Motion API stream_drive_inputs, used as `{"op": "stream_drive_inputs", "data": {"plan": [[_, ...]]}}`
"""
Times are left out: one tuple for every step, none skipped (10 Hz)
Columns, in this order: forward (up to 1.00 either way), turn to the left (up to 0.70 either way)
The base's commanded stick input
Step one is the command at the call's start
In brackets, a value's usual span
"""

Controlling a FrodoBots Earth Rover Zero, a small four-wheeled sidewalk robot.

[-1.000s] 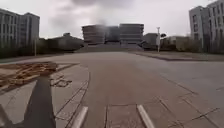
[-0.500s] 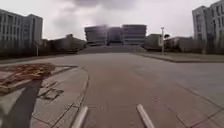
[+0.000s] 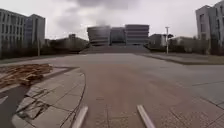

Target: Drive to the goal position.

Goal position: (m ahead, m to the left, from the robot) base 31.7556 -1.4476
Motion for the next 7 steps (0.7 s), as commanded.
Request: {"op": "stream_drive_inputs", "data": {"plan": [[1.0,0.0],[1.0,0.0],[1.0,0.0],[1.0,0.0],[1.0,0.0],[1.0,0.0],[1.0,0.0]]}}
